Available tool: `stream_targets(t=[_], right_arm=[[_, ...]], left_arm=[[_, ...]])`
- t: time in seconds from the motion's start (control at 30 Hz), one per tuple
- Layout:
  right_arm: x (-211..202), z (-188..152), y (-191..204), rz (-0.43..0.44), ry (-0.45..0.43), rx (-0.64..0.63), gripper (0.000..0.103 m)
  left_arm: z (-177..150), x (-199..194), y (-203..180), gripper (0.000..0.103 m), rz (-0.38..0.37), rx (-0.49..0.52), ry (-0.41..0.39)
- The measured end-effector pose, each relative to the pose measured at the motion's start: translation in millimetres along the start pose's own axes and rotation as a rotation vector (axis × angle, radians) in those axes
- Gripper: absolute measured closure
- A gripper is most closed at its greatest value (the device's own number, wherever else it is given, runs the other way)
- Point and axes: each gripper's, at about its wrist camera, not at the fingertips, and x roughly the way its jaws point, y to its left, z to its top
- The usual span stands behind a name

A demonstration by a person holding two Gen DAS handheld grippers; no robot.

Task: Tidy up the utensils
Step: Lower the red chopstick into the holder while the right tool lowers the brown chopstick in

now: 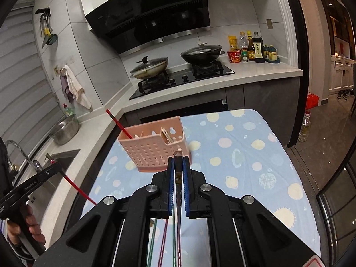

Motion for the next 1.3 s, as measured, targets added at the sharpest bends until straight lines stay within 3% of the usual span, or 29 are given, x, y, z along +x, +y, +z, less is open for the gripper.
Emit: stream_targets(t=[0.4,0.67,0.9,1.3], right_arm=[[17,82,15,0.118,-0.11,0.035,0.096],[48,138,35,0.137,-0.188,0.019,0.096],[89,157,41,0.147,-0.18,0.028,0.096],[165,116,31,0.104,-0.008,0.03,0.096]], left_arm=[[96,0,-27,0.096,-0.112,0.024,-0.176],[155,19,-49,0.096,-0.127,0.057,-0.278],[170,64,-57,0.096,-0.116,0.076,-0.248],[131,140,-37,0.096,-0.071,0.043,-0.089]])
